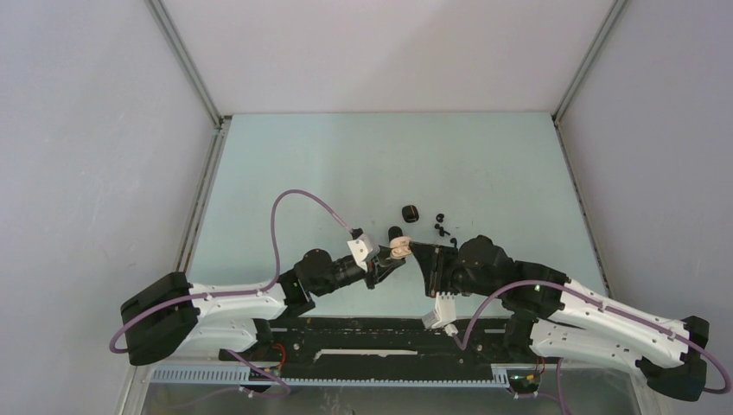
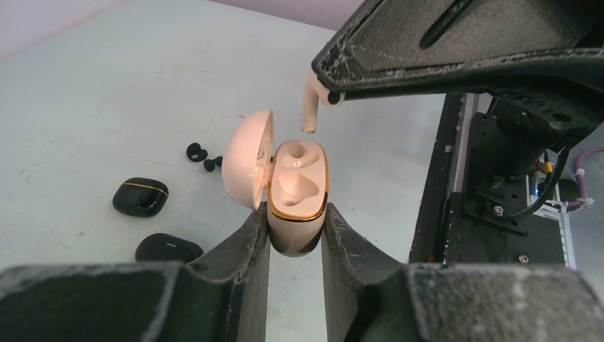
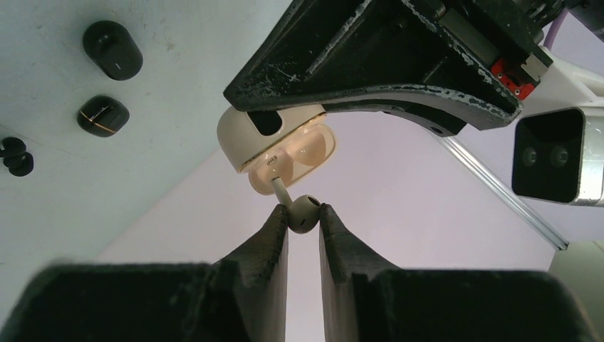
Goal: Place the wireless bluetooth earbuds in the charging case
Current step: Place the earbud in the charging case.
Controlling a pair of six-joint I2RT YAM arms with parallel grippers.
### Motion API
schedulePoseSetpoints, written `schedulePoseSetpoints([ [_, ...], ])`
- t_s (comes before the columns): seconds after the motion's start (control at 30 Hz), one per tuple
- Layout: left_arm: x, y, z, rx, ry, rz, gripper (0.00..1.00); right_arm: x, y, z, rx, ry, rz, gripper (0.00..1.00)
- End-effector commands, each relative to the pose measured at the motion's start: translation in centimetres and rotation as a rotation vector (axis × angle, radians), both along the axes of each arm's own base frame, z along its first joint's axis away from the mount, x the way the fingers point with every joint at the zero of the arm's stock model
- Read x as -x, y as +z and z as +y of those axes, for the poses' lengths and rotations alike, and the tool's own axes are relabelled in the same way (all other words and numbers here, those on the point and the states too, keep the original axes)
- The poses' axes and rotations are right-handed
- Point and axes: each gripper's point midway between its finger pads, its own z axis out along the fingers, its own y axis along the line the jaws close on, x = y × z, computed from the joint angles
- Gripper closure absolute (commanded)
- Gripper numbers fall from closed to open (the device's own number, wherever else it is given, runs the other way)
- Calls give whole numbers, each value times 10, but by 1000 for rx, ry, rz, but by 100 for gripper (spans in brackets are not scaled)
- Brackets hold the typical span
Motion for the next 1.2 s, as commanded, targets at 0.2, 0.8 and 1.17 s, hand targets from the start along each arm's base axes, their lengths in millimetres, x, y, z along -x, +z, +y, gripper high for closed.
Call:
schedulePoseSetpoints([
  [0.2,3,38,-3,116,-17,-49,100,3,-5,1,37,35,-13,100],
  [0.8,11,38,0,138,-52,-75,100,-2,-8,3,31,5,6,100],
  [1.17,11,38,0,145,-50,-91,100,-1,-2,5,-15,-11,44,68],
])
